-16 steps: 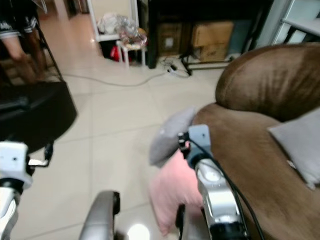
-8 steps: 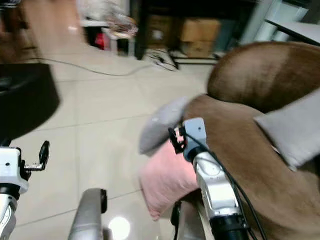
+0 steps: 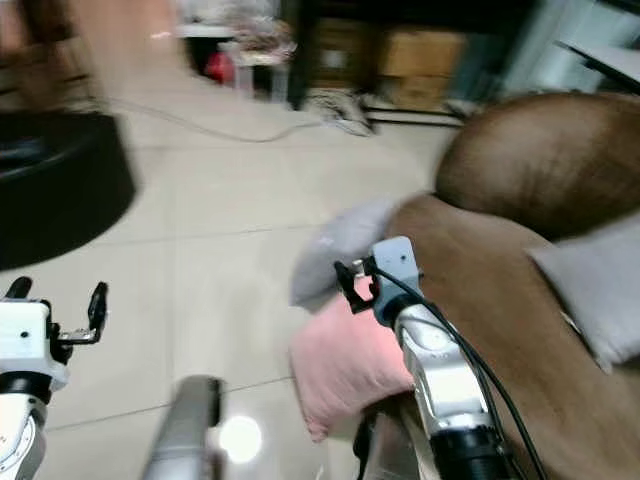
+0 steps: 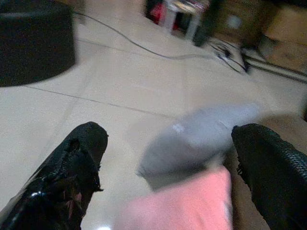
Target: Move the pillow to the sofa from floor
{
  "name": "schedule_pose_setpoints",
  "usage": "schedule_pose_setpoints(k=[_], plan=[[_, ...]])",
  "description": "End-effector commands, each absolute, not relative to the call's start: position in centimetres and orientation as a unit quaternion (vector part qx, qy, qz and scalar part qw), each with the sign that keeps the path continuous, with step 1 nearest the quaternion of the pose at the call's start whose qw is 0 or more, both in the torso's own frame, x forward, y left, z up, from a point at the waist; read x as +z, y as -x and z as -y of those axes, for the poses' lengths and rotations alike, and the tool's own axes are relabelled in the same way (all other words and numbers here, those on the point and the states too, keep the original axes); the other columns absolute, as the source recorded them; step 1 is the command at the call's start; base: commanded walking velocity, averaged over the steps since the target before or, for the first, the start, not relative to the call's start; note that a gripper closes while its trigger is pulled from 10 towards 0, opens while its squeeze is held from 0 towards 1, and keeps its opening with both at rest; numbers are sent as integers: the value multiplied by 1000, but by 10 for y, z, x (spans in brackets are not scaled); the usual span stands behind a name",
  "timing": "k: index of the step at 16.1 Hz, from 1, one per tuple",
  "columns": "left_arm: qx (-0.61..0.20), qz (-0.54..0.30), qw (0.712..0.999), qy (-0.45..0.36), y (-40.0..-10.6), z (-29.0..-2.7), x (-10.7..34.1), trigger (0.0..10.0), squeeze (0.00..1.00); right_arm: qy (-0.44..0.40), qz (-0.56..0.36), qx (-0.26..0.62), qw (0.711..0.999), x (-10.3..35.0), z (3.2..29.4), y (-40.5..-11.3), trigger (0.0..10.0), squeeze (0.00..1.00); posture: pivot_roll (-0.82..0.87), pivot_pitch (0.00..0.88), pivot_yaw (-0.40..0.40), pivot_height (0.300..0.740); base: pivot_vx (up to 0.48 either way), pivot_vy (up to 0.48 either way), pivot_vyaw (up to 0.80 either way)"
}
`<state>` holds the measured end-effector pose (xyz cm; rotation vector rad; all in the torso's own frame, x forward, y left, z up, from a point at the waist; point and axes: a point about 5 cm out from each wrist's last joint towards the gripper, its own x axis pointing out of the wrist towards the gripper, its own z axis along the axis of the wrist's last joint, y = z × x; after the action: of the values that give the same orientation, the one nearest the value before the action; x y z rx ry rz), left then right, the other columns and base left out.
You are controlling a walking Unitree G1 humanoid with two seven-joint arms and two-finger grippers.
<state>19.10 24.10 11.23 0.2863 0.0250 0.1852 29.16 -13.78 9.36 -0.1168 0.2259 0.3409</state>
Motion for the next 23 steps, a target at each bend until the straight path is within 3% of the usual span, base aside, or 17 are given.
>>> schedule_pose_setpoints(k=[1,6,12,14,17,23], plan=[[85,-4,986,-143,-194,-235,114,10000,1000,67,-108,169,977,97,145,-294,10000,1000,69,0,-133,552,0,0,781],[63,-8,984,-166,-199,-246,121,10000,1000,62,-129,151,978,85,145,-287,10000,1000,49,0,-38,552,0,0,318],[42,-10,985,-166,-204,-242,122,10000,1000,68,-130,162,976,83,142,-282,10000,1000,40,0,6,552,0,0,0],[37,-8,985,-167,-207,-244,125,10000,1000,70,-129,164,976,83,141,-281,10000,1000,39,0,22,552,0,0,800],[26,-8,986,-162,-208,-241,125,10000,1000,67,-127,146,979,84,144,-279,10000,1000,17,0,35,552,0,0,800],[19,-8,990,-141,-214,-230,116,10000,1000,93,-140,112,979,89,165,-277,10000,1000,-39,0,-3,552,40,0,0]])
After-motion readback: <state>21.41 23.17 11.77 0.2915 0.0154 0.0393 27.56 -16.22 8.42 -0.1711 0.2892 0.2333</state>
